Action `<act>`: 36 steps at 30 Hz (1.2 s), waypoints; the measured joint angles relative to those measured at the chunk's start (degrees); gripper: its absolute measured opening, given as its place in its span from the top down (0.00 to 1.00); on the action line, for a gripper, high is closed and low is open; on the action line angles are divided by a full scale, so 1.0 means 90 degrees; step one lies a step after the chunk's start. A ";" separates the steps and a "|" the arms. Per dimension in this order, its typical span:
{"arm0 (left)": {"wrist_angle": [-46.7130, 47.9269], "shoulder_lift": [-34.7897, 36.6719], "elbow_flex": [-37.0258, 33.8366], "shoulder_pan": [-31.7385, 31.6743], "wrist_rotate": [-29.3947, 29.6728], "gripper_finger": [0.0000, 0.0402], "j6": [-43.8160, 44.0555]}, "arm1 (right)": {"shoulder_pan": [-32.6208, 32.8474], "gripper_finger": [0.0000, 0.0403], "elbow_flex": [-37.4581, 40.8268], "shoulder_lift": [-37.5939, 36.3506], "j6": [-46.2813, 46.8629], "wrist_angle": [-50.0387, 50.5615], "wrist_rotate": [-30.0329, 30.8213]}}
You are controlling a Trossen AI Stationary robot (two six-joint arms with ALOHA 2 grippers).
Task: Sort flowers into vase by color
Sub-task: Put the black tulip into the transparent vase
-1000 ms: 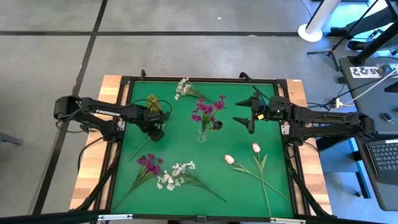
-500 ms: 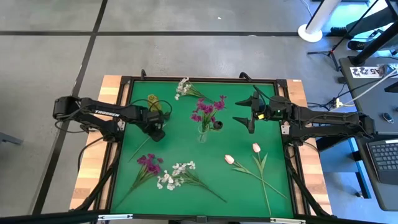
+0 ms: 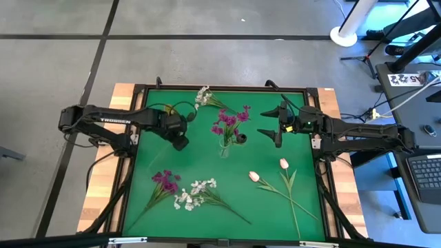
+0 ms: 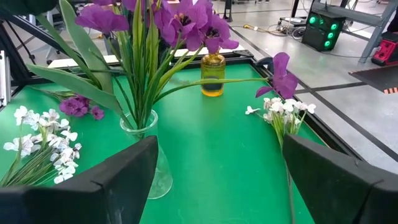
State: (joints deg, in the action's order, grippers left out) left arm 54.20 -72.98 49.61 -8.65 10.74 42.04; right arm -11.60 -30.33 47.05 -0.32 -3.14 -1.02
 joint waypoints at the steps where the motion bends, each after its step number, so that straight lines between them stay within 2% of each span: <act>1: 0.0243 0.0037 0.0202 0.0034 0.0161 1.00 0.0010 | 0.0000 0.15 0.0000 -0.0002 0.0000 -0.0002 0.0000; 6: 0.0984 0.0336 0.1214 0.0297 0.0778 1.00 0.0131 | 0.0000 0.15 0.0000 -0.0005 0.0000 -0.0019 0.0000; 12: 0.0700 0.0946 0.2001 0.0830 0.1434 1.00 0.0120 | 0.0000 0.15 -0.0002 -0.0005 0.0000 -0.0077 -0.0001; 16: -0.0229 0.1438 0.2084 0.1325 0.2026 1.00 -0.0237 | 0.0000 0.15 -0.0003 -0.0005 -0.0001 -0.0411 -0.0021; 20: -0.1900 0.1716 0.2091 0.1831 0.2421 1.00 -0.1355 | -0.0002 0.15 -0.0003 -0.0047 -0.0033 -0.1102 -0.0410; 25: -0.4176 0.1653 0.2094 0.2221 0.2411 1.00 -0.2923 | -0.0005 0.15 -0.0005 -0.0053 0.0029 -0.2698 -0.1318; 27: -0.4715 0.1547 0.2105 0.2251 0.2388 1.00 -0.3360 | -0.0005 0.15 -0.0005 -0.0056 0.0198 -0.3442 -0.1672; 32: -0.5322 0.1046 0.2103 0.2177 0.1685 1.00 -0.3736 | 0.0024 0.15 -0.0009 0.0180 0.0932 -0.4834 -0.2226; 36: -0.5438 0.0530 0.2103 0.2152 0.1474 1.00 -0.3740 | 0.0336 0.15 -0.0216 0.0667 0.1040 -0.4961 -0.2149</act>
State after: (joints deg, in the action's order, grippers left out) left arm 5.26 -68.22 68.53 10.72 24.01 8.38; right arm -8.57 -32.27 53.05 9.05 -47.79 -20.36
